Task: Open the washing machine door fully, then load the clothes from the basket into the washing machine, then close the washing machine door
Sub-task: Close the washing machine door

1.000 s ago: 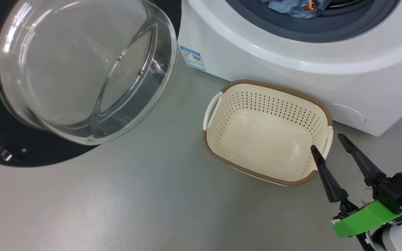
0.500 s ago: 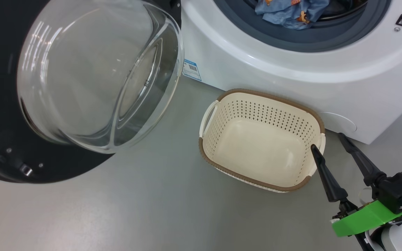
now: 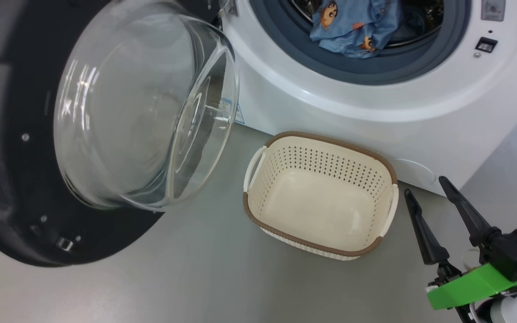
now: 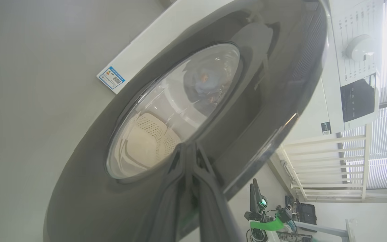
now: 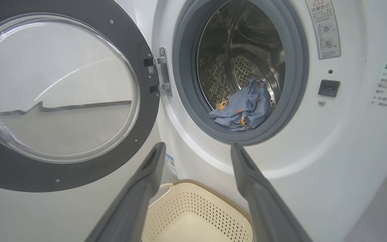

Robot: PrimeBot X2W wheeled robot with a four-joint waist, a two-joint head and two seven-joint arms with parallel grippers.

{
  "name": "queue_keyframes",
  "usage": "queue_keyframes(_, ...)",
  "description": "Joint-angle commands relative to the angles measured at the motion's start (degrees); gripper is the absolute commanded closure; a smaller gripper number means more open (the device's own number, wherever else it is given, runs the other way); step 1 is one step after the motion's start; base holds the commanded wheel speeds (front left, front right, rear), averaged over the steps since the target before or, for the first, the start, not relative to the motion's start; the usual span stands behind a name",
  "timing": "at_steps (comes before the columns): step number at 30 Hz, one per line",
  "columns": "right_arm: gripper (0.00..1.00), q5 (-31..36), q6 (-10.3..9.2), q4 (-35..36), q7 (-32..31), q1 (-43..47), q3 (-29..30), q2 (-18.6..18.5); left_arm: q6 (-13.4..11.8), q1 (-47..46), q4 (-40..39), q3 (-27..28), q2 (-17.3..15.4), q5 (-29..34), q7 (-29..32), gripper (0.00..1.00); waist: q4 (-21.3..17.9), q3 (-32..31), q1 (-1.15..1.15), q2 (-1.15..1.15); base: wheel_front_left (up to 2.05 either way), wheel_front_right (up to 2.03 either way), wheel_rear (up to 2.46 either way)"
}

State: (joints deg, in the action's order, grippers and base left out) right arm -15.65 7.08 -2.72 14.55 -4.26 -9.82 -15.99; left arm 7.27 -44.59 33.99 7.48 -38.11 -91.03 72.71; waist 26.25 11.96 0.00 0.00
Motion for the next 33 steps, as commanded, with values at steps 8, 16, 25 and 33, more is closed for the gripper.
queue_keyframes(8,0.0,0.2,0.41,1.8,0.4,2.9,1.1,0.7,0.2,3.2,-7.3,0.4,-1.7,-1.6,4.4,1.0,-3.3,-2.7,0.0,0.0,0.0,0.0,0.0)
queue_keyframes(16,0.0,0.1,0.41,2.3,0.4,4.5,2.7,1.3,0.2,5.5,-12.5,0.0,-0.2,-2.5,6.3,1.0,-6.3,-4.3,0.0,0.0,0.0,0.0,0.0)
queue_keyframes(25,0.0,0.2,0.41,2.7,0.4,6.0,4.0,2.7,0.2,6.4,-16.0,-0.4,2.0,-2.6,6.0,1.0,-10.7,-5.9,0.0,0.0,0.0,0.0,0.0)
queue_keyframes(33,0.0,0.2,0.41,3.2,0.4,6.9,5.1,3.8,0.2,6.7,-17.9,-0.9,3.5,-1.3,4.9,1.0,-15.2,-7.0,0.0,0.0,0.0,0.0,0.0)
